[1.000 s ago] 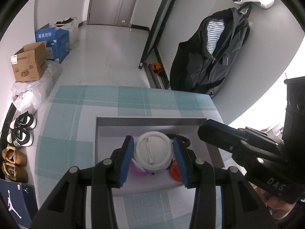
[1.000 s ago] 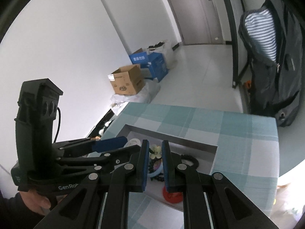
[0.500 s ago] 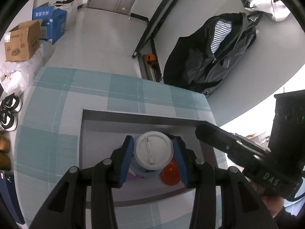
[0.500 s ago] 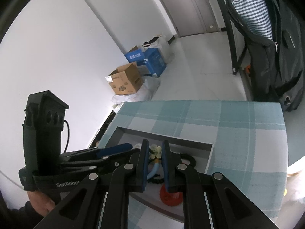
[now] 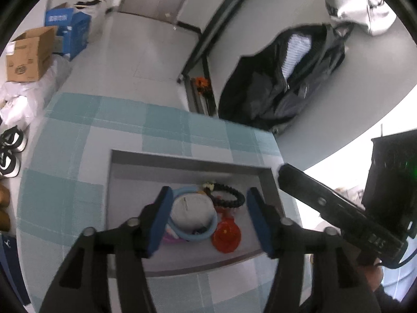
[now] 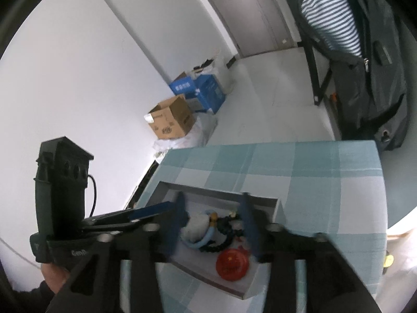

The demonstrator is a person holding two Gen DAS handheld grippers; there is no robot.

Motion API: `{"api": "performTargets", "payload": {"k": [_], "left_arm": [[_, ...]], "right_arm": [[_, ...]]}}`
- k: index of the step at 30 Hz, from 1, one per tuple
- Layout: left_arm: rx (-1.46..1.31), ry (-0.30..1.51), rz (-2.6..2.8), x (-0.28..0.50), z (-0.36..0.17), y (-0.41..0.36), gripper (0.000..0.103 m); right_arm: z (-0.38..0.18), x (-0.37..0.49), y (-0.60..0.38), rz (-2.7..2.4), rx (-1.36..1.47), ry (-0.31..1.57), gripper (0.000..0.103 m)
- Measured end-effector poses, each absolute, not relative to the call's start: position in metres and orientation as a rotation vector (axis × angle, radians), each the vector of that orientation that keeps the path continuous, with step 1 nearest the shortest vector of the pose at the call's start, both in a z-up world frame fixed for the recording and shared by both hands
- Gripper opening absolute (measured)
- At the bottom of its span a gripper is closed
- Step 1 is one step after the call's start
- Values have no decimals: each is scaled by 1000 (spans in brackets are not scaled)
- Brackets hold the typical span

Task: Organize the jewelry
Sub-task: 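Lower both items into the grey box and open both grippers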

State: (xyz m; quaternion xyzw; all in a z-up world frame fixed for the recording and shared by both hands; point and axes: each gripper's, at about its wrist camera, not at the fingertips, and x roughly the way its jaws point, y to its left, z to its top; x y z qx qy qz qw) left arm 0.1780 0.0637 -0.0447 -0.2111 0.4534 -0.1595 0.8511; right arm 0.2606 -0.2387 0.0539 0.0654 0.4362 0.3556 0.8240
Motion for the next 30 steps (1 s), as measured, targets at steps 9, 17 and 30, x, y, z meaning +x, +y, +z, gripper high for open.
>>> {"api": "performTargets", "payload": {"k": [9,17,30], "left_arm": [[-352,849,-309,161,-24,63,64],[-255,808,-174,148,-23,68,64],[-173,737,-59,111,-12,68,65]], "right_arm": [[67,251,-257,708,148,872,61],[74,228,-260,670,128,834,79],[76,192,-264,626,121,766,92]]}}
